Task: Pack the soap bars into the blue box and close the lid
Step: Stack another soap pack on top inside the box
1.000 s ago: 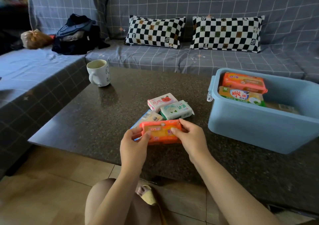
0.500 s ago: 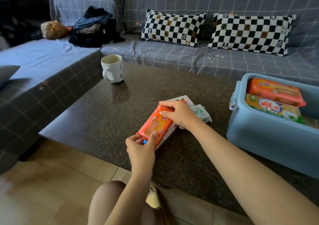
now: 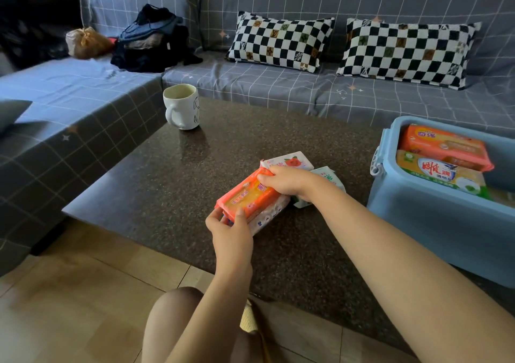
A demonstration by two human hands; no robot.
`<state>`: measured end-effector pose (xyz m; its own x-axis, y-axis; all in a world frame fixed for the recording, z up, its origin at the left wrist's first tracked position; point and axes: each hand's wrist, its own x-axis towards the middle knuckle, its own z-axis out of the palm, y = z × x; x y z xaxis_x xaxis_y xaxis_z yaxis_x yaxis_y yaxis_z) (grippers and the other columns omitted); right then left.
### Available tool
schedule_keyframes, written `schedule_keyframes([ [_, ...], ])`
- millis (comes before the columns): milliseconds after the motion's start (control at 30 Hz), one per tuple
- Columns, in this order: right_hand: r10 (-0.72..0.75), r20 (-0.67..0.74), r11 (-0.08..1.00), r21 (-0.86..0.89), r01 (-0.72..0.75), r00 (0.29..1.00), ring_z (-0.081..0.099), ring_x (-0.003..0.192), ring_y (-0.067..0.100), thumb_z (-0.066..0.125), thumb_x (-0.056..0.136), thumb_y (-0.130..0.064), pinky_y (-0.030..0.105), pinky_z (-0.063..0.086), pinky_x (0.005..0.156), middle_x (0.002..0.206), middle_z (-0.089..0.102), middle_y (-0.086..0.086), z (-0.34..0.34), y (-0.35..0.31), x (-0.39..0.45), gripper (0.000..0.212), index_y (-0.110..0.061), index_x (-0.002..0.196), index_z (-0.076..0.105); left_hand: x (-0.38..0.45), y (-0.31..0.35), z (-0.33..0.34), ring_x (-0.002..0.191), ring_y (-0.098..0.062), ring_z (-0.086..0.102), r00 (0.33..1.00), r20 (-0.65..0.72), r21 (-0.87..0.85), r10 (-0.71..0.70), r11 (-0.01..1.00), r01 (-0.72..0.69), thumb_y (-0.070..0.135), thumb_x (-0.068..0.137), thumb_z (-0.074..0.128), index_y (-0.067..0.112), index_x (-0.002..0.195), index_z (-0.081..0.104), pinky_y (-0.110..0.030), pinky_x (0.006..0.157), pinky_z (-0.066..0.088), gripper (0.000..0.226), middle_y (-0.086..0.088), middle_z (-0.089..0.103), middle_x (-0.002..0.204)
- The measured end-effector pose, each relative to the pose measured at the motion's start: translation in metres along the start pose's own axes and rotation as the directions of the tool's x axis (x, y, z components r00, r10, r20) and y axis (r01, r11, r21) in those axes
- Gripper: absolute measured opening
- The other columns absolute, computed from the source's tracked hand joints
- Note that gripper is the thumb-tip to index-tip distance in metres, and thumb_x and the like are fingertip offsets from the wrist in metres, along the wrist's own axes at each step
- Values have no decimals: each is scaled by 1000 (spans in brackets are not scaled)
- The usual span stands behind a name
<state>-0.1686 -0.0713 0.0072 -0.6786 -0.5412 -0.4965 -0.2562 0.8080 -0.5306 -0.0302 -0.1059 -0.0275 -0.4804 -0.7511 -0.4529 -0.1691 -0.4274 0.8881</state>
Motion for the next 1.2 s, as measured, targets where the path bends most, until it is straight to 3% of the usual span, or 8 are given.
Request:
schedule_keyframes([
  [400, 95, -149, 925, 380, -32, 984, 54, 113, 25, 45, 92, -43, 41, 51, 87, 127, 56, 7, 13, 26, -39, 50, -16, 134, 45, -4, 19, -4, 86, -9, 58, 995, 88, 92, 37, 995, -45, 17, 98, 42, 22, 132, 41, -26, 67, 47, 34, -1, 56, 119],
  [500, 77, -252, 916, 399, 31, 965, 57, 109, 24, 47, 91, -43, 36, 48, 84, 122, 60, 7, -2, 28, -63, 46, -16, 129, 52, -10, 35, -1, 100, -23, 64, 981, 175, 128, 78, 987, -101, 16, 94, 45, 23, 129, 45, -46, 86, 55, 35, -6, 61, 119],
  [567, 63, -313, 918, 391, 68, 948, 57, 104, 21, 49, 89, -45, 36, 46, 87, 119, 62, 5, -17, 29, -83, 45, -15, 122, 56, -18, 49, 5, 103, -26, 64, 967, 228, 149, 117, 977, -153, 13, 93, 45, 21, 126, 48, -49, 91, 52, 33, -8, 62, 117],
  [667, 52, -383, 912, 395, 113, 922, 53, 98, 19, 49, 91, -41, 34, 42, 84, 109, 60, 3, -42, 33, -119, 39, -13, 117, 57, -33, 71, 17, 103, -26, 63, 929, 322, 184, 182, 951, -250, 13, 93, 47, 18, 124, 51, -43, 89, 52, 32, -9, 63, 117],
  [800, 88, -483, 889, 433, 151, 871, 67, 88, 29, 53, 88, -41, 42, 57, 78, 103, 68, 10, -79, 43, -162, 37, -11, 108, 59, -61, 97, 45, 91, -22, 64, 854, 457, 169, 249, 918, -358, 13, 94, 49, 15, 123, 53, -39, 81, 52, 29, -8, 65, 110],
  [900, 165, -510, 865, 487, 125, 844, 72, 73, 28, 54, 88, -37, 35, 57, 64, 90, 71, 14, -104, 58, -191, 33, -9, 105, 60, -83, 110, 73, 95, -23, 66, 802, 551, 186, 232, 902, -389, 18, 95, 49, 14, 121, 52, -45, 88, 54, 27, -6, 65, 107],
  [1033, 240, -564, 838, 531, 124, 790, 72, 75, 33, 57, 87, -34, 45, 60, 74, 94, 71, 17, -133, 90, -214, 36, -4, 107, 59, -106, 113, 119, 100, -23, 64, 730, 657, 221, 188, 878, -424, 19, 95, 48, 16, 119, 53, -46, 95, 50, 24, -5, 66, 105],
  [1200, 344, -572, 790, 605, 99, 745, 69, 77, 31, 58, 89, -28, 45, 59, 69, 90, 67, 15, -169, 143, -230, 30, -5, 108, 52, -124, 96, 189, 93, -24, 65, 650, 757, 213, 72, 913, -349, 18, 96, 48, 14, 121, 52, -41, 81, 55, 26, -8, 66, 107],
])
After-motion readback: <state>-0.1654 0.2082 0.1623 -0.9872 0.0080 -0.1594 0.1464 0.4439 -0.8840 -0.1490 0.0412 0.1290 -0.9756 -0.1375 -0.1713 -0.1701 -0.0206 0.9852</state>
